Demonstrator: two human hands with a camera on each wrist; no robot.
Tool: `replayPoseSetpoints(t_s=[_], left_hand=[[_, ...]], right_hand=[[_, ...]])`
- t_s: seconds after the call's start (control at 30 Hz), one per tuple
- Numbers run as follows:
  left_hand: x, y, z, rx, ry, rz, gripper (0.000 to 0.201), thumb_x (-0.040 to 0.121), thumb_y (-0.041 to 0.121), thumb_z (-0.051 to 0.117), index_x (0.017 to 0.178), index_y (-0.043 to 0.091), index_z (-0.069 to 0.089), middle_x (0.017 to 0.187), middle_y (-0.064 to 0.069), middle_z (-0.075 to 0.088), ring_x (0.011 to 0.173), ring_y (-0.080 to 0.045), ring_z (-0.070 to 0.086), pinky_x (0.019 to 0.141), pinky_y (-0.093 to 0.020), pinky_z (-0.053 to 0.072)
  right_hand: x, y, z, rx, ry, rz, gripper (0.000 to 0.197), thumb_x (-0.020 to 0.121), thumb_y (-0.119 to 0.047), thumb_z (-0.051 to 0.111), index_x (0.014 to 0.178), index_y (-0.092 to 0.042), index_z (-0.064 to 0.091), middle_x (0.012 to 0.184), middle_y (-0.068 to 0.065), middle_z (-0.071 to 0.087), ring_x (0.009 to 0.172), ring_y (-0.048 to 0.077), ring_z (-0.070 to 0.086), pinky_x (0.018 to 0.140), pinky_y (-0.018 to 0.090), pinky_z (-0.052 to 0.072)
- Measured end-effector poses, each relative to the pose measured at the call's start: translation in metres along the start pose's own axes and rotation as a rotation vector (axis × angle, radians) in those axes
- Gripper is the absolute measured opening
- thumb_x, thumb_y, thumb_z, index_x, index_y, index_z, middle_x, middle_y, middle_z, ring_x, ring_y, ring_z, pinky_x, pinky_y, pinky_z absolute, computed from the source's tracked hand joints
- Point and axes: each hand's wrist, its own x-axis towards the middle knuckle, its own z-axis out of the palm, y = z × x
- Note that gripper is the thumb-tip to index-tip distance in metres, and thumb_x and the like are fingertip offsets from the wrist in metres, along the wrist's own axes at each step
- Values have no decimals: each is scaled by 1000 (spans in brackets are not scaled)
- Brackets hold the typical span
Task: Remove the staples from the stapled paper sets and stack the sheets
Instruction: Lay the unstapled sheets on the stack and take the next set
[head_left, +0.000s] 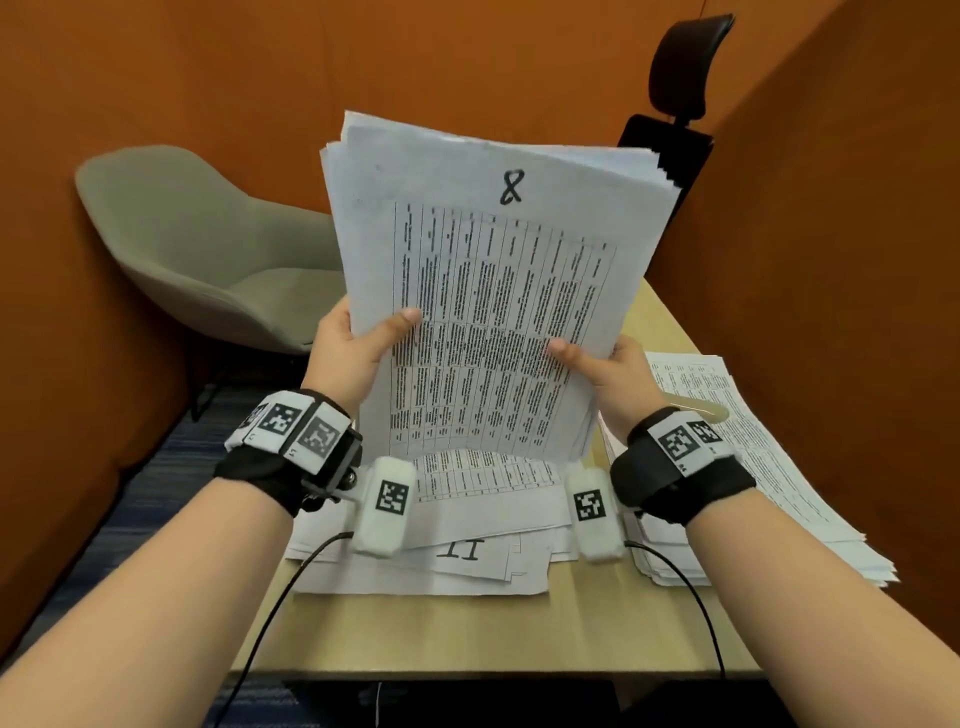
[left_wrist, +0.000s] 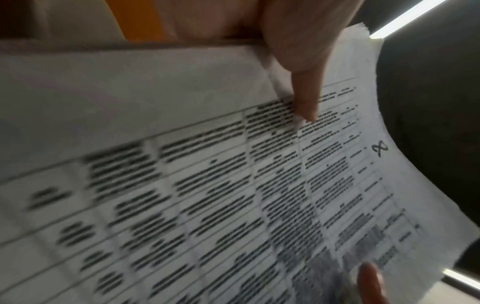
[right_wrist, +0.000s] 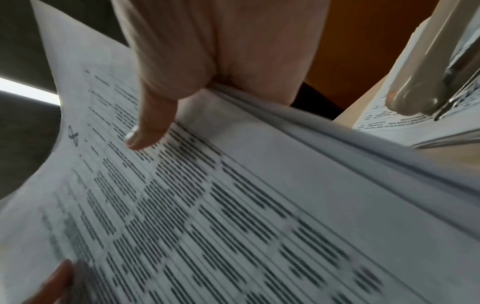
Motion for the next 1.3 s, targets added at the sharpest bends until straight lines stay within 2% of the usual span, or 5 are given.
replayPoseSetpoints(t_s=[0.17, 0.3, 0.73, 0.93, 1.3], left_hand=[[-8, -14, 1, -16, -16, -91, 47, 64, 31, 79, 107, 23, 60, 101, 10, 68, 99, -6, 64, 89, -28, 48], [-10, -16, 11, -82, 66, -109, 34, 79, 18, 69, 112, 19, 59, 107, 4, 66, 104, -11, 61, 96, -32, 45], [-4, -12, 9, -100, 97, -65, 31, 81, 17, 68, 111, 18, 60, 101, 9, 65, 97, -4, 61, 86, -21, 47], [-5, -11, 11, -52, 88, -49, 13, 82, 11, 67, 92, 20, 65, 73, 19, 70, 76, 5, 65, 75, -16, 51], [-12, -26, 13, 195, -52, -131, 36, 71, 24, 78, 102, 21, 62, 102, -3, 66, 94, -19, 62, 88, -33, 46]], right_hand=[[-4, 17, 0, 17, -18, 79, 55, 52, -28, 79, 101, -19, 58, 95, -4, 71, 88, 8, 69, 76, 30, 57], [-4, 19, 12, -15, -24, 77, 33, 66, -16, 73, 97, -12, 63, 93, 2, 72, 89, 20, 69, 82, 43, 55], [-1, 8, 11, 5, -8, 56, 15, 81, -4, 64, 92, -13, 65, 89, 1, 73, 84, 19, 70, 78, 38, 58], [-5, 13, 3, -26, 14, 90, 21, 76, -2, 67, 93, -15, 64, 95, 1, 71, 90, 20, 68, 82, 41, 55], [-4, 4, 2, -62, 109, 120, 19, 80, -4, 66, 94, -15, 62, 96, 3, 70, 88, 20, 69, 87, 50, 52]])
